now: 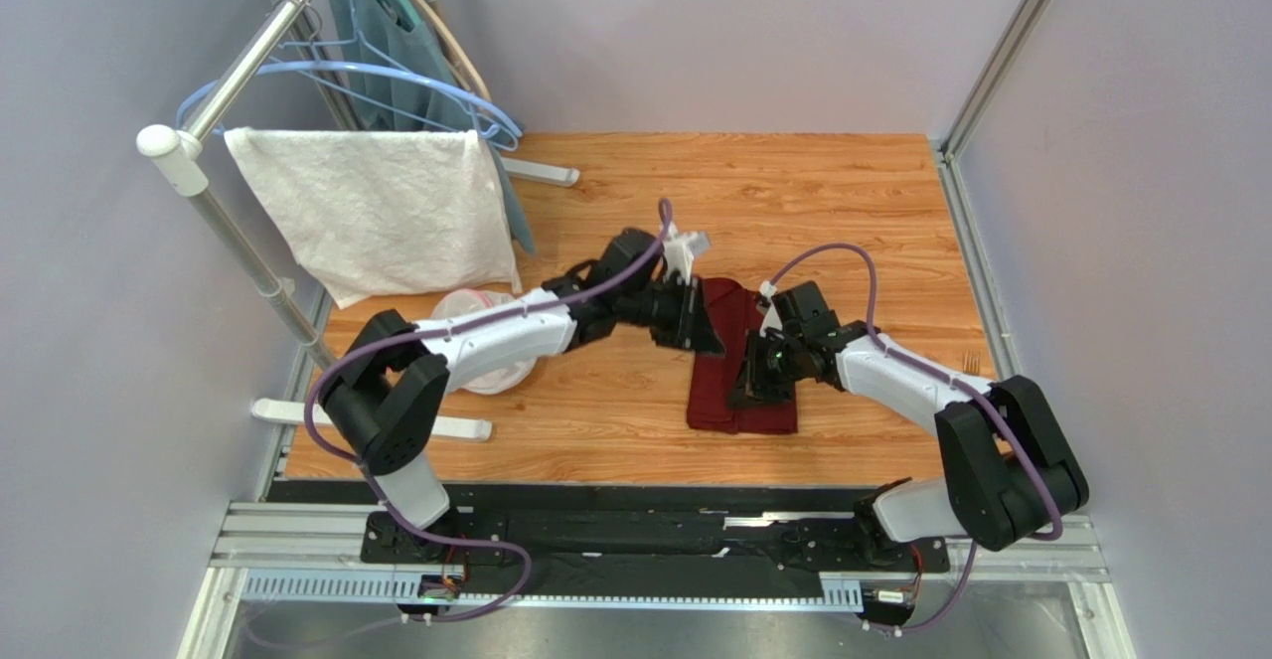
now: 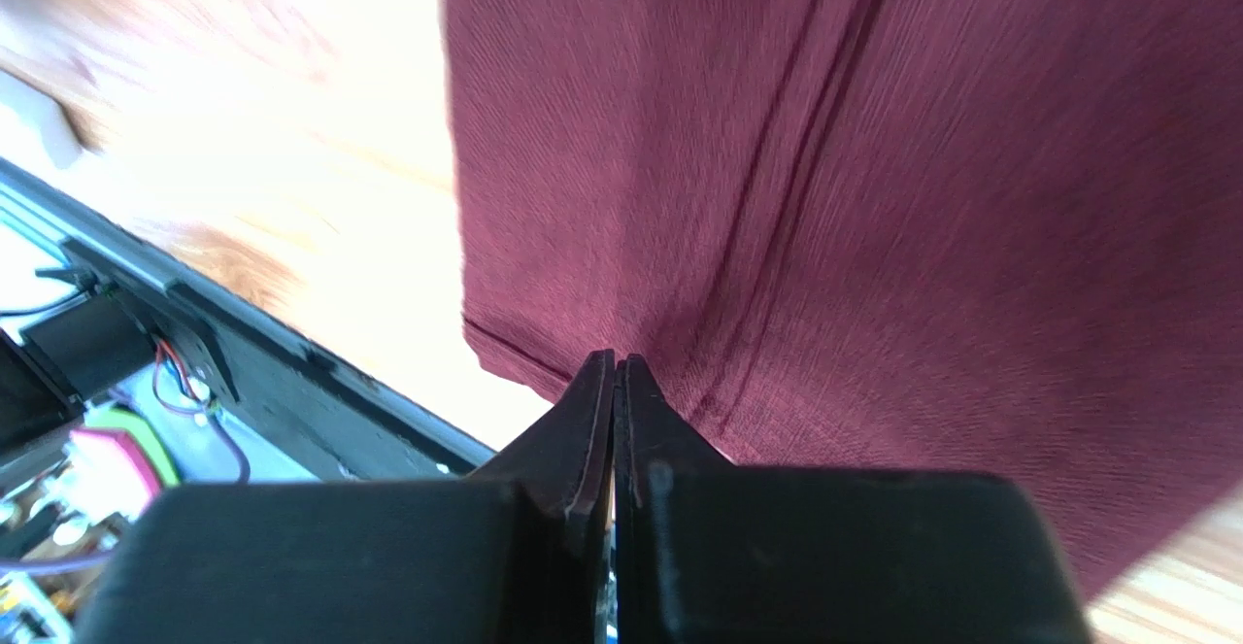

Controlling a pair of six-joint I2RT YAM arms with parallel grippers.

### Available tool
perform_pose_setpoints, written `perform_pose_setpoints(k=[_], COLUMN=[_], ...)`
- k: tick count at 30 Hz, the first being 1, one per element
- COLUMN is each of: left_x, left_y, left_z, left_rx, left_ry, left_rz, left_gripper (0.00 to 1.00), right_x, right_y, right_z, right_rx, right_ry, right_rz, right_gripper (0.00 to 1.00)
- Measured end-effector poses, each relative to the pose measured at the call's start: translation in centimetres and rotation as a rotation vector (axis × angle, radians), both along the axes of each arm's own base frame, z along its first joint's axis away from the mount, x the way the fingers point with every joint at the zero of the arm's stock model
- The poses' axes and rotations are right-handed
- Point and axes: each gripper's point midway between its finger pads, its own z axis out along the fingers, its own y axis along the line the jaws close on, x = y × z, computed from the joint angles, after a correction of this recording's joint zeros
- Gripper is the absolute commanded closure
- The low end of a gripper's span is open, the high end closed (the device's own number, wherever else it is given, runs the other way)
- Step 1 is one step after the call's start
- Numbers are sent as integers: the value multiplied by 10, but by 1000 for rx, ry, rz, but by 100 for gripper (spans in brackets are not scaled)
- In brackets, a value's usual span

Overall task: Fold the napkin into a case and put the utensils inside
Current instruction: Smooth out the 2/3-rectangle-folded napkin at the center of the board.

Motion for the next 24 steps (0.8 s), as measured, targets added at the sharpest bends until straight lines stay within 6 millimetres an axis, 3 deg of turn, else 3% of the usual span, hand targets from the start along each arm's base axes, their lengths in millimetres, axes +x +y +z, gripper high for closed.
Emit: perform_pose_setpoints(k=[3,5,7,11,14,24], left_x=[59,86,109,110,105,129], left_y=[3,5,6,6,1,-21], left_z=[15,7,-14,-68,-89,-64], left_rx=[-44,-43,-30,22,40,-44], left_ry=[-28,-23,-2,88,129,58], left_rz=[73,104,129,118,98,82], left_gripper=[94,95,95,95,95,96], right_x=[-10,-11,-9,-7,-9,0], right_y=[2,3,6,13,20,46], right_z=[-8,-8,-6,0,2,-1], right_rx=[10,20,32,61,81,148], right_ry=[32,34,27,10,8,35], right_rz=[1,1,-1,7,23,53], right_gripper=[100,100,100,100,100,100])
